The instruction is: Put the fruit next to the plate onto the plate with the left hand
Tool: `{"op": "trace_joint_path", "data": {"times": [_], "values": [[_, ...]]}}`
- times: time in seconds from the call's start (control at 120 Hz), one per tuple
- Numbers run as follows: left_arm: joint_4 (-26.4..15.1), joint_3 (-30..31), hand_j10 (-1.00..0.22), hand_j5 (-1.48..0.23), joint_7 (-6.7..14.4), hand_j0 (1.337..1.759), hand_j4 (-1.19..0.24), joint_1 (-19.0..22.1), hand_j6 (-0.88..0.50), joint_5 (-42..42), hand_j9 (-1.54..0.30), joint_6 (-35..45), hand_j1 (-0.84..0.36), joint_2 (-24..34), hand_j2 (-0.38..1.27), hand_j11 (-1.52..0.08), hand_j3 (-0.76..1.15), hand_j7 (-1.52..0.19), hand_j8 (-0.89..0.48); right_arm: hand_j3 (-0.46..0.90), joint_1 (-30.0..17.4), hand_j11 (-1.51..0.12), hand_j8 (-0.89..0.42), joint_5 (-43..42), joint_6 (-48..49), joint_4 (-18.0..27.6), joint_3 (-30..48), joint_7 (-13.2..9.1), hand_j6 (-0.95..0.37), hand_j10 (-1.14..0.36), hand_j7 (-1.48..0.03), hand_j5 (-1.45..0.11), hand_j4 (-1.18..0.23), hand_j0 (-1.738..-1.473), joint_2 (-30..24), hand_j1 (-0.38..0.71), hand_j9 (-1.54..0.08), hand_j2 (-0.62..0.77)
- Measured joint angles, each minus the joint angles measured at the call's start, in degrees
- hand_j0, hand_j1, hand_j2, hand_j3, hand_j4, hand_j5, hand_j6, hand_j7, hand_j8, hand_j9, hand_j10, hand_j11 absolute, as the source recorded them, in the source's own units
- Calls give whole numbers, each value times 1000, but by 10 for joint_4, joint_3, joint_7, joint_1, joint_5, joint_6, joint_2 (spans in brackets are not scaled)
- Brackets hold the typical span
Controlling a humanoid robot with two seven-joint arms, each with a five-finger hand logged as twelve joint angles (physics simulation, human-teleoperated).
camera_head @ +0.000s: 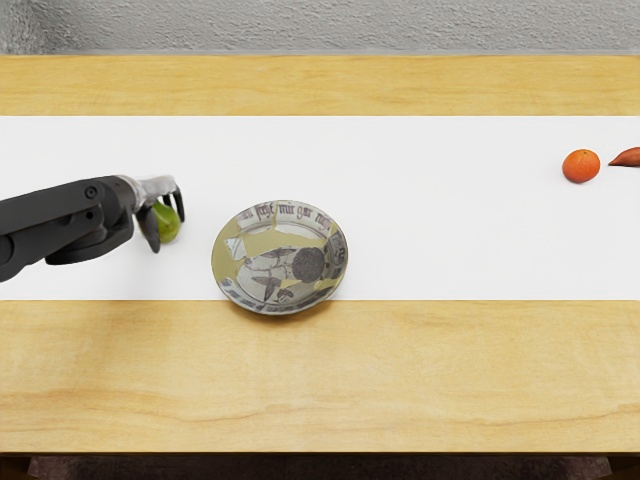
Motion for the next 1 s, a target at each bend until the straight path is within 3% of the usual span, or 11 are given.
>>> {"op": "trace_joint_path", "data": {"times": [0.092, 0.142, 0.208, 0.25, 0.283, 0.333, 0.375, 0.45, 0.658, 0.817, 1.0], "values": [[-2, 0, -610, -961, 0, 1649, -532, -2, -397, -5, -961, -4, -263, 1, 310, -956, 0, -960, -354, 0, 0, 0, -1, 0, 0, 0, 0, 0, -1, -1, 0, 0, 0, -1658, 0, -349, 0, 0], [-4, -2, -601, -1032, 0, 1650, -492, -4, -341, -12, -1000, -6, -283, 2, 337, -988, 0, -997, -417, 0, 0, 0, 0, 0, 0, 0, 0, 0, 0, -1, 0, 0, 0, -1658, 0, -349, 0, 0], [-12, -5, -566, -1108, 0, 1650, -470, -12, -366, -23, -1050, -14, -274, 20, 381, -1024, 0, -1038, -355, 0, 0, 0, 0, 0, 0, 0, 0, 0, 0, 0, 0, 0, 0, -1658, 0, -349, 0, 0], [-24, -8, -653, -1117, 0, 1650, -525, -23, -395, -29, -1063, -18, -268, 38, 499, -1045, 0, -1046, -389, 0, 0, 0, 0, 0, 0, 1, 0, 0, 0, 0, 0, 0, 0, -1658, 0, -349, 0, 0], [-35, -11, -646, -1133, -1, 1649, -499, -31, -382, -36, -1077, -20, -294, 46, 579, -1070, 0, -1055, -349, 0, 0, 0, 0, -1, 0, 1, 0, 0, 0, 0, 0, 0, 0, -1658, 0, -349, 0, 0], [-49, -13, -652, -1145, -1, 1648, -466, -37, -348, -42, -1087, -25, -292, 50, 524, -1091, 0, -1067, -340, 0, 0, 0, 0, -1, 0, 1, 0, 0, 0, 0, 0, 0, 0, -1658, 0, -349, 0, 0], [-60, -15, -652, -1162, -1, 1648, -439, -40, -328, -47, -1092, -29, -305, 53, 594, -1102, 0, -1080, -326, 0, 0, 0, 0, -1, 0, 1, 0, 0, 0, 0, 0, 0, 0, -1658, 0, -349, 0, 0], [-79, -24, -678, -1169, -1, 1648, -423, -43, -304, -51, -1100, -36, -294, 66, 514, -1112, 0, -1094, -335, 0, 0, 0, 0, -1, 0, 1, 0, 0, 0, 0, 0, 0, 0, -1658, 0, -349, 0, 0], [-107, -70, -673, -1163, -1, 1650, -419, -49, -225, -68, -1095, -79, -312, 70, 567, -1100, 0, -1124, -315, 0, 0, 0, 0, -1, 0, 1, 0, 0, 0, 0, 0, 0, 0, -1658, 0, -349, 0, 0], [-120, -99, -704, -1122, -1, 1651, -492, -71, -288, -91, -1086, -108, -227, 65, 402, -1090, 0, -1128, -352, 0, 0, 0, 0, -1, 0, 1, 0, 0, 0, 0, 0, 0, 0, -1658, 0, -349, 0, 0], [-124, -124, -728, -1104, 0, 1652, -516, -70, -300, -108, -1099, -131, -223, 42, 425, -1085, 0, -1112, -373, 0, 0, 0, 0, 0, 0, 0, 0, 0, 0, 0, 0, 0, 0, -1658, 0, -349, 0, 0]]}}
